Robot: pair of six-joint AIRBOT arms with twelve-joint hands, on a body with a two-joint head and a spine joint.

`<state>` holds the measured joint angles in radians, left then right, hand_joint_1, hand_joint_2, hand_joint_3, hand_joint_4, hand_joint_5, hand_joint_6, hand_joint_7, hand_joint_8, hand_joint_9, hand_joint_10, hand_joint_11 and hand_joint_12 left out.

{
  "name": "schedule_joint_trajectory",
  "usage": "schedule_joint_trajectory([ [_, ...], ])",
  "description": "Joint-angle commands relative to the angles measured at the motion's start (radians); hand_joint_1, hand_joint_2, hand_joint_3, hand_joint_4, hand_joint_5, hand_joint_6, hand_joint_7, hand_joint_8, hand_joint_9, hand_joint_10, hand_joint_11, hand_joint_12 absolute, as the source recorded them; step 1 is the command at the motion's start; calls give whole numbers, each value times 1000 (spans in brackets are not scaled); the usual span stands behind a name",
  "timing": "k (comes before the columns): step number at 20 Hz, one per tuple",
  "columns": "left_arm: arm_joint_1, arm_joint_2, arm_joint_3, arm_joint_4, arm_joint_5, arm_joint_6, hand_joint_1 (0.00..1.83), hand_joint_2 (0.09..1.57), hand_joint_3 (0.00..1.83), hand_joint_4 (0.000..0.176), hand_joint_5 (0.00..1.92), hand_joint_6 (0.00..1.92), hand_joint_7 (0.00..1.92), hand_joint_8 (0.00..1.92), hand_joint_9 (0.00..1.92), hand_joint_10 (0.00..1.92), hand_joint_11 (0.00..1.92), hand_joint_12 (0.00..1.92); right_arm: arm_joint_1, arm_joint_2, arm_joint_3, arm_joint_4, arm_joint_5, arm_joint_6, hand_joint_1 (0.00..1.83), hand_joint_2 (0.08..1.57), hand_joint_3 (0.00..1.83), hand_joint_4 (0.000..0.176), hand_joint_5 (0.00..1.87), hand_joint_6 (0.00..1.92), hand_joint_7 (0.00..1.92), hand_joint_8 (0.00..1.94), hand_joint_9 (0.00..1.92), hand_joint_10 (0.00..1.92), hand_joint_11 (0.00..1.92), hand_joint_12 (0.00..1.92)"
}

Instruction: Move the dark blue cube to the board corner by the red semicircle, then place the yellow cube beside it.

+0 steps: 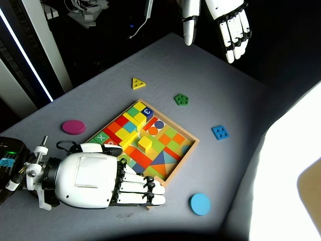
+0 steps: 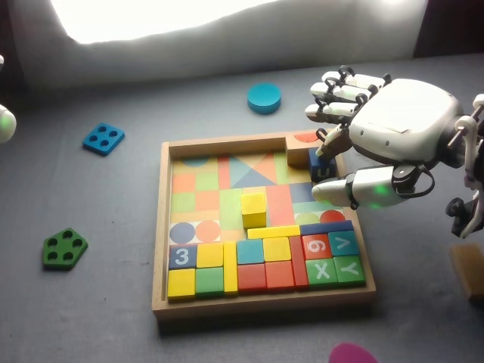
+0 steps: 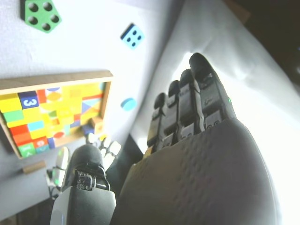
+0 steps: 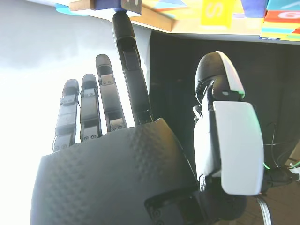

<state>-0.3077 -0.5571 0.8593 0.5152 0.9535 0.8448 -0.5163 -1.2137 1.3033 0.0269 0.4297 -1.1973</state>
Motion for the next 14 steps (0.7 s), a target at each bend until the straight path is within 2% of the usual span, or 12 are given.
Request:
schedule_joint_trajectory([
  [1,-14,5,1,40,-75,5,0,1212,2,19,68,9,77,2,84,2,0,584,-8,5,11,5,39,-15,0,1163,0,0,855,32,247,7,18,7,0,0],
  [5,-14,5,0,40,-75,5,0,1220,3,16,58,1,65,1,79,0,0,569,-13,15,11,5,34,-18,0,1165,1,0,852,29,239,3,24,9,0,0],
  [8,-14,5,0,40,-75,5,0,1210,0,22,38,2,49,2,65,2,0,500,-12,20,11,5,32,-18,0,1165,1,0,858,30,228,0,17,5,0,0],
  [14,-13,5,0,40,-75,5,0,1219,2,18,72,7,81,6,95,8,0,592,-5,24,11,5,48,-22,0,1160,0,0,869,31,251,9,28,9,0,0],
])
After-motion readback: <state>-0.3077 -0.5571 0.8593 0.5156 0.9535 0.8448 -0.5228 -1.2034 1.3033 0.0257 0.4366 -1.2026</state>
